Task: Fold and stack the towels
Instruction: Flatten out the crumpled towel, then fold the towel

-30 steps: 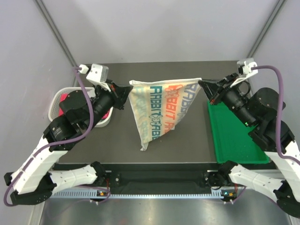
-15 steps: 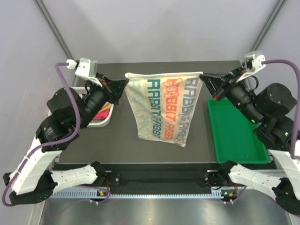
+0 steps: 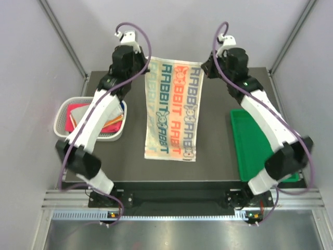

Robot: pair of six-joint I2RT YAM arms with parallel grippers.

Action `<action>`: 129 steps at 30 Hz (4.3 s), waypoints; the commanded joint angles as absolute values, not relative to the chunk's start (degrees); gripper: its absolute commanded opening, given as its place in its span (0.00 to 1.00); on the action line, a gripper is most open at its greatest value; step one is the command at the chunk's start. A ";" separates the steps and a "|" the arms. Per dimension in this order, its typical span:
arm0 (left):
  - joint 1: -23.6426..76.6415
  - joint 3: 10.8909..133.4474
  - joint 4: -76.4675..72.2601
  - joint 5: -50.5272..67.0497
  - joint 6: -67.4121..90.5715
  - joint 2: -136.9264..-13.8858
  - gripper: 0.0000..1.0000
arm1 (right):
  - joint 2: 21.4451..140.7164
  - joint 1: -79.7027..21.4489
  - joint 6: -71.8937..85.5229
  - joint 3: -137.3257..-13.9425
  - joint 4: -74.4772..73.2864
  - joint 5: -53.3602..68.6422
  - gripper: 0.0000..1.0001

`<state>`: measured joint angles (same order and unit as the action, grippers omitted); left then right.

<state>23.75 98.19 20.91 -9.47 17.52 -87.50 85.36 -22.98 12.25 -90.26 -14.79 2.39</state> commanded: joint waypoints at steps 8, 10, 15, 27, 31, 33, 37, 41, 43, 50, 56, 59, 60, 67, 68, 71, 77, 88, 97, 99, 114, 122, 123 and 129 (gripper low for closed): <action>17.84 110.48 8.35 -1.76 19.16 -114.33 0.00 | 111.33 -16.09 15.55 -104.15 2.37 9.05 0.00; 17.40 108.56 7.48 -1.23 18.90 -115.31 0.00 | 112.76 -16.08 15.82 -103.54 2.81 9.32 0.00; 17.14 102.23 5.63 -0.26 18.19 -115.05 0.00 | 109.52 -16.08 16.96 -94.15 6.68 9.76 0.00; 18.19 75.87 0.44 2.46 24.69 -100.82 0.00 | 93.00 -19.16 23.02 -64.00 11.25 11.16 0.00; 18.54 68.14 1.66 0.63 26.37 -96.16 0.00 | 87.03 -22.31 23.11 -55.84 10.46 9.05 0.00; 18.63 66.80 4.20 0.53 26.28 -94.49 0.00 | 85.61 -23.02 24.08 -52.49 10.90 8.97 0.00; 18.81 63.03 6.68 1.58 27.07 -91.41 0.00 | 82.98 -25.31 24.52 -48.18 10.81 8.26 0.00; 19.42 59.68 7.03 2.90 28.30 -88.69 0.00 | 81.13 -26.28 25.31 -46.06 10.73 6.86 0.00; 20.30 57.93 7.03 2.90 28.56 -87.81 0.00 | 80.16 -26.63 25.31 -45.97 9.59 6.24 0.00; 21.36 53.35 7.03 2.64 29.00 -83.24 0.00 | 77.26 -28.30 25.66 -45.00 7.74 5.45 0.00; 21.62 50.81 6.59 2.72 29.00 -82.44 0.00 | 75.50 -31.20 26.72 -42.72 7.65 3.61 0.00; 21.80 49.75 5.89 3.43 29.18 -82.79 0.00 | 75.06 -31.73 27.24 -41.14 8.00 2.81 0.00; 21.88 49.49 5.89 3.34 29.18 -82.79 0.00 | 74.97 -31.73 27.33 -40.52 8.09 2.81 0.00; 22.15 47.99 5.71 2.99 29.35 -82.79 0.00 | 73.83 -32.52 28.12 -37.45 8.70 2.55 0.00; 22.24 47.90 5.71 3.08 29.44 -82.79 0.00 | 73.74 -32.52 28.21 -37.18 8.70 2.64 0.00; 22.50 47.37 6.15 2.81 29.71 -83.06 0.00 | 73.65 -32.96 28.48 -36.21 8.79 2.99 0.00; 22.59 46.76 6.50 2.64 29.79 -83.23 0.00 | 73.65 -33.31 28.74 -35.33 9.23 2.90 0.00; 22.68 47.64 10.37 1.85 29.27 -80.86 0.00 | 71.63 -34.28 28.65 -35.24 7.56 2.90 0.00; 22.76 45.18 9.06 2.55 29.27 -82.70 0.00 | 74.79 -34.63 29.53 -32.70 10.46 3.16 0.00; 22.85 44.48 8.18 2.81 29.36 -83.23 0.03 | 75.76 -34.54 29.62 -31.91 11.33 3.25 0.00; 23.29 45.61 14.15 0.53 28.92 -75.51 0.28 | 69.09 -35.59 29.79 -29.36 8.00 5.01 0.37; 23.29 49.39 16.17 2.09 29.62 -73.73 0.28 | 68.37 -35.68 29.62 -31.46 5.71 3.16 0.38; 23.64 49.83 16.26 3.07 29.71 -74.61 0.27 | 68.99 -35.68 29.97 -31.81 5.80 3.25 0.37; 25.57 50.01 16.87 0.53 30.76 -81.20 0.25 | 72.59 -36.21 31.72 -33.14 5.37 2.03 0.35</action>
<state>24.73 49.41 15.88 1.43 30.04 -78.35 71.68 -34.87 30.59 -30.52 4.97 3.44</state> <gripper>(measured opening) 0.259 0.352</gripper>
